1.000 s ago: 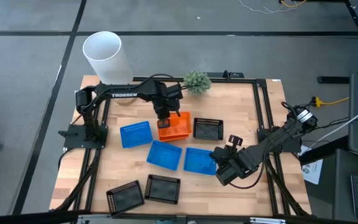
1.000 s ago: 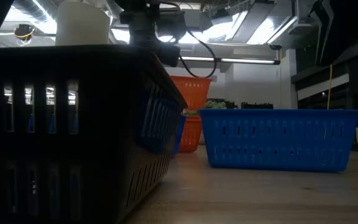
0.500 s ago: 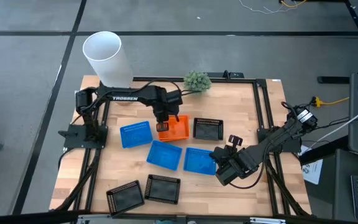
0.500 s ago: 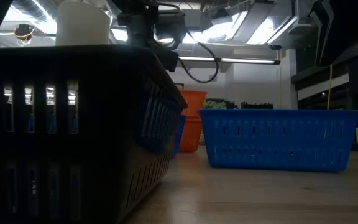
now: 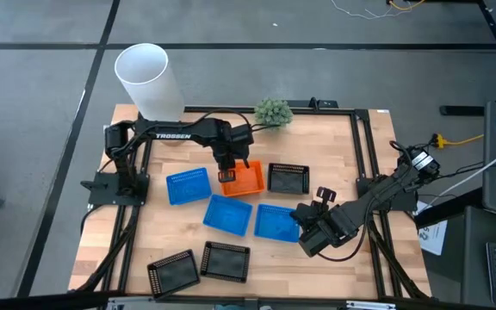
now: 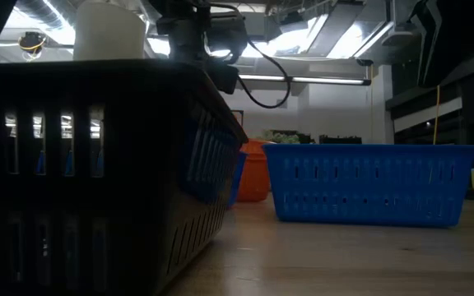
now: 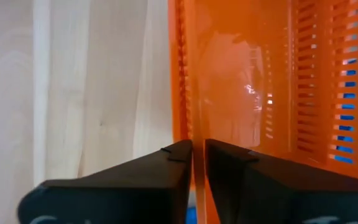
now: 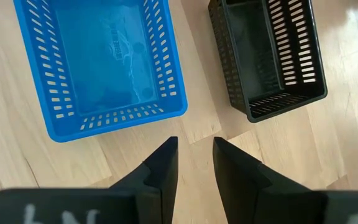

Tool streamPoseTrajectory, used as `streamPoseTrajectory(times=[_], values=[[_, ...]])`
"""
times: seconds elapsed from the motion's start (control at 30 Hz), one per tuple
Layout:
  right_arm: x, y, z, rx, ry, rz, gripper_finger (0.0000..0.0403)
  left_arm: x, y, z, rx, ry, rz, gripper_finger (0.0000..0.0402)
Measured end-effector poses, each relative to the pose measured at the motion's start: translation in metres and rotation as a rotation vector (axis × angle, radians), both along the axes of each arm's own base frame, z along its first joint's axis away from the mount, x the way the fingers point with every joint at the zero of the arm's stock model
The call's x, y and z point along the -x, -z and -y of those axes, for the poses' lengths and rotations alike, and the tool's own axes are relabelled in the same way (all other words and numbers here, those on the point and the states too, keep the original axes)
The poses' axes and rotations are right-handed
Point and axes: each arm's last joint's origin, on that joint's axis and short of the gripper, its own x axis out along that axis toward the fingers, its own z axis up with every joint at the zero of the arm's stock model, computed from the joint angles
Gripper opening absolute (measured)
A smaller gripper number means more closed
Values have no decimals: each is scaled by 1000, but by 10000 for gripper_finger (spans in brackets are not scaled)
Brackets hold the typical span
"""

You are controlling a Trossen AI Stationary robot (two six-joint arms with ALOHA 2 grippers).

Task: Stack baskets by color
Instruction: Stack the bottom orange bin on the top of the top orange bins, then stack the center blue bin on the top of the top blue bin

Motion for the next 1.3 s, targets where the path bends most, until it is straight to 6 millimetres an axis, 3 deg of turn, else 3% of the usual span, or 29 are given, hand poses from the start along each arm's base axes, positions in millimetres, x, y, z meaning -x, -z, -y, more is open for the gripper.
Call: streamPoseTrajectory(times=[0.23,0.47,0.6,0.77,0.97,1.1,1.3], values=[[0,0,0,0,0,0,100,2,-2,-1,7,-15,0,75],[-1,0,0,-5,0,6,100,18,-30,-2,2,-64,46,81],[-1,0,-1,-9,-1,11,100,40,-51,7,63,-135,-9,82],[-2,0,-1,0,-2,25,100,68,-68,35,184,-187,-137,82],[-8,-1,-4,-28,-2,95,100,96,-85,72,178,-108,-238,82],[-10,-1,-6,-40,-10,113,100,103,-89,95,133,-27,-100,82],[-10,-1,-6,-53,-27,96,100,82,-65,134,137,194,254,82]])
